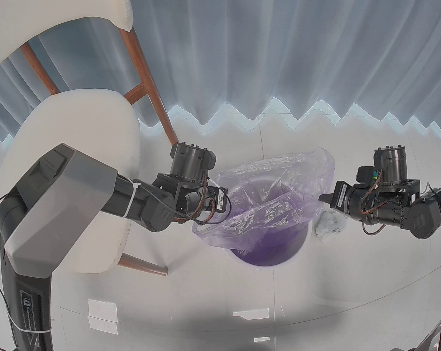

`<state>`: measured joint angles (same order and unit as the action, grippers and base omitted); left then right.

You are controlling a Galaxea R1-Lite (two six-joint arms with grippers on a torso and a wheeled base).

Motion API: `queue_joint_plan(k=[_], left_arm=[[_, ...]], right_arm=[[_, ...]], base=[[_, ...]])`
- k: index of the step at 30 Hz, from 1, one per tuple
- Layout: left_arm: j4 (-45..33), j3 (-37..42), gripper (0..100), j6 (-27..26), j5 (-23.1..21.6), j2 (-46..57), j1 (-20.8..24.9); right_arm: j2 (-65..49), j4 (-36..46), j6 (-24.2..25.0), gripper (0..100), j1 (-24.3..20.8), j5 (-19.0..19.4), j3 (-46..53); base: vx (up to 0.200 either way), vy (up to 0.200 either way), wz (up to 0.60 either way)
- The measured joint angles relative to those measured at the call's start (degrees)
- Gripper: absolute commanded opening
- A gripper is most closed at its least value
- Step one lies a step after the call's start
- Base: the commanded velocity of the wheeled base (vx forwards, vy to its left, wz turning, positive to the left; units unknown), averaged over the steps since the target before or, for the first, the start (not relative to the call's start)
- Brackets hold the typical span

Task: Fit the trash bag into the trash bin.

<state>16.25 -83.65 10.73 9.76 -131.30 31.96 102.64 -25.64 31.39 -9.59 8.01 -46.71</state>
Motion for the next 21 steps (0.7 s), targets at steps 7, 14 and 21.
queue_joint_plan(k=[7,14,21], left_arm=[[0.0,0.0,0,-0.3,0.9,1.0,0.2],[0.0,0.7,0,-1.5,2.1,3.0,0.9],[1.0,7.8,0,-4.4,4.2,4.8,1.7]], right_arm=[[-0.5,-7.2,-0.7,0,1.5,0.5,6.1],[-2.8,-9.8,-2.9,0,2.1,2.0,13.8],[-5.0,-12.8,-3.9,0,1.9,2.7,20.5]], base=[[0.0,0.0,0.0],[0.0,0.0,0.0],[0.0,0.0,0.0]])
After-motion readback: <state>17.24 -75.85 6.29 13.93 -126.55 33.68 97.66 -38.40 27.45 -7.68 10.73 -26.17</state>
